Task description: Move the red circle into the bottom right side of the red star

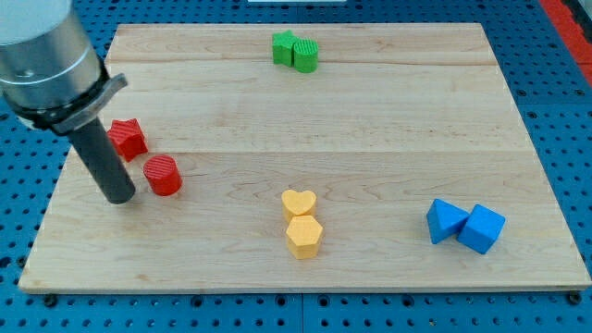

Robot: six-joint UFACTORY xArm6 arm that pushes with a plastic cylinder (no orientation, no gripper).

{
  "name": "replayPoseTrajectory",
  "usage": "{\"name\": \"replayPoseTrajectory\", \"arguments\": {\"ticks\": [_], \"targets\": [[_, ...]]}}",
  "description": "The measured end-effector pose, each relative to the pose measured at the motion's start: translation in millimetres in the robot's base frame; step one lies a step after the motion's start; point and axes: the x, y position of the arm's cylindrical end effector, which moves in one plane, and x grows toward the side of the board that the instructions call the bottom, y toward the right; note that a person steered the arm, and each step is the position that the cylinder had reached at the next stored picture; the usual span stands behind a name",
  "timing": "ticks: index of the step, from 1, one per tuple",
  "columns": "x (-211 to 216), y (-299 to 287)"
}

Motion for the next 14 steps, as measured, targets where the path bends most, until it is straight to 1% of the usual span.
{"name": "replayPoseTrajectory", "arguments": {"ticks": [2,3,4,6,7,8,9,10,11,13,14], "targets": [[-21,-5],[-46,-5],[-84,-5],[-109,-5],[-129,-5],[-138,-5],[-157,-5],[-158,-5],[-172,-5],[-174,-5],[-134,-16]]}}
